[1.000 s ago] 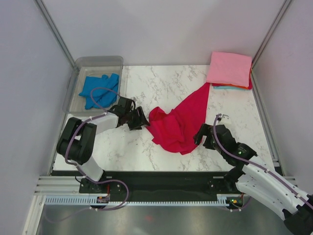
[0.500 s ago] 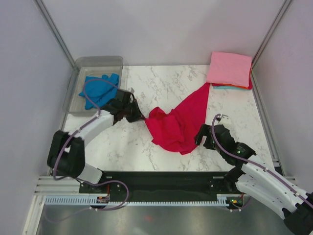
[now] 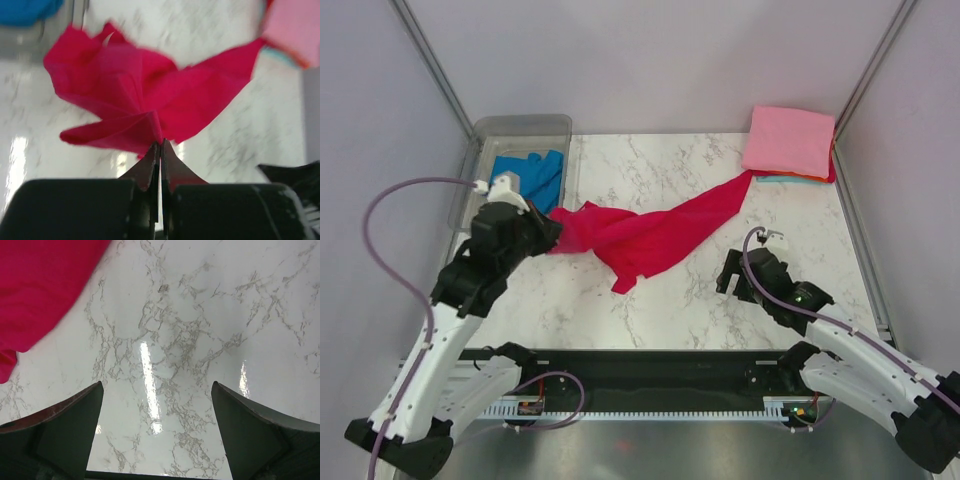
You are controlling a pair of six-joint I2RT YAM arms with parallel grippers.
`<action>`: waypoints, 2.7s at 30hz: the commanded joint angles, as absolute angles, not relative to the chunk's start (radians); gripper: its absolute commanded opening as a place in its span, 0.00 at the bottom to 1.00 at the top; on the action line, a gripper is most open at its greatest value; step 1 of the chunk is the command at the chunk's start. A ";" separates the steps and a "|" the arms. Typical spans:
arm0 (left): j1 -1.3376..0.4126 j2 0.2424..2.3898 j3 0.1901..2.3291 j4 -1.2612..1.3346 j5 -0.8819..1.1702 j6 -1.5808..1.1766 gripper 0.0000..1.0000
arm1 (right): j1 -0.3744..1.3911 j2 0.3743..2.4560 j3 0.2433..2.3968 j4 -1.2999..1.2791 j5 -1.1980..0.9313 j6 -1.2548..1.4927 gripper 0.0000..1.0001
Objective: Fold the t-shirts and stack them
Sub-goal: Flatten the tshirt out
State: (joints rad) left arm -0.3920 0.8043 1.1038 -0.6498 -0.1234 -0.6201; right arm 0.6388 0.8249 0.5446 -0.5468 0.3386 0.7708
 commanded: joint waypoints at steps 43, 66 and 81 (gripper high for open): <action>-0.362 0.830 1.602 -0.903 -0.107 -0.356 0.02 | 0.759 1.287 1.363 -0.717 0.431 0.497 0.00; -0.361 0.927 1.002 -0.917 -0.058 -0.350 0.02 | 0.722 1.249 1.140 -0.712 0.221 0.564 0.72; -0.359 0.841 0.867 -0.746 -0.075 -0.393 0.02 | 0.956 1.675 1.273 -0.667 0.411 0.594 0.57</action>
State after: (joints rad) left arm -0.3656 0.8848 0.8707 -0.8204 -0.0689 -0.3622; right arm 0.9562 1.6382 1.1812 -0.6735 0.3225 0.5953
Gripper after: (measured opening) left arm 0.026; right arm 0.578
